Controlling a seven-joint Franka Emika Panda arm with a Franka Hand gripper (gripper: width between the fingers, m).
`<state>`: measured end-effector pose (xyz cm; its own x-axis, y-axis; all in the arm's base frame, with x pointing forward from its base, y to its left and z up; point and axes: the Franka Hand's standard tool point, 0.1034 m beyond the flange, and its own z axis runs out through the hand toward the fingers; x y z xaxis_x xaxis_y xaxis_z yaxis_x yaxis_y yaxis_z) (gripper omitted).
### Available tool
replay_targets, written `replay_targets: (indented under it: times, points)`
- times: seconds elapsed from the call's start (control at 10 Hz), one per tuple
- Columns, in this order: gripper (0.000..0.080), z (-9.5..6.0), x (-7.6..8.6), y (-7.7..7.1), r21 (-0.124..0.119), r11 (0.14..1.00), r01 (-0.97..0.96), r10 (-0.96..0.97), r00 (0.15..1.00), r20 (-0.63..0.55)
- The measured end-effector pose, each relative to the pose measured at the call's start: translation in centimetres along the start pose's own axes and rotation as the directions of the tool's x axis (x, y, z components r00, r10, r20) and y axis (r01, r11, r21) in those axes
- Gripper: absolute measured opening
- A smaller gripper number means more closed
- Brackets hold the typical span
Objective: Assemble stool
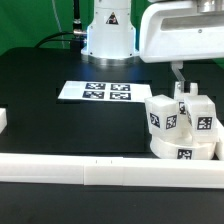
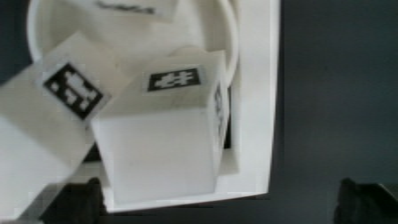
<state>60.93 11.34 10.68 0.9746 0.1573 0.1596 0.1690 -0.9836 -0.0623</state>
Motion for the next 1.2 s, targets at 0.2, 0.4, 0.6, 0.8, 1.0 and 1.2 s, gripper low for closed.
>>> replay_targets:
  times: [0.2, 0.4, 0.6, 0.8, 1.0, 1.2]
  points:
    - [0.0649, 0.1, 0.6, -0.7, 0.008, 0.985, 0.175, -0.175, 0.984, 0.036]
    - [0.0649, 0.0, 0.7, -0.2, 0.003, 0.966, 0.257, -0.257, 0.966, 0.037]
    - [0.0649, 0.0, 0.7, 0.0, 0.001, 0.938, 0.347, -0.347, 0.937, 0.039]
    - [0.0649, 0.5, 0.6, 0.5, 0.007, 0.816, 0.577, -0.577, 0.815, 0.051]
    - [0.0649, 0.8, 0.8, 0.7, 0.022, 0.693, 0.720, -0.720, 0.692, 0.050]
    - [0.0649, 1.1, 0.5, 0.7, 0.031, 0.586, 0.809, -0.809, 0.584, 0.065]
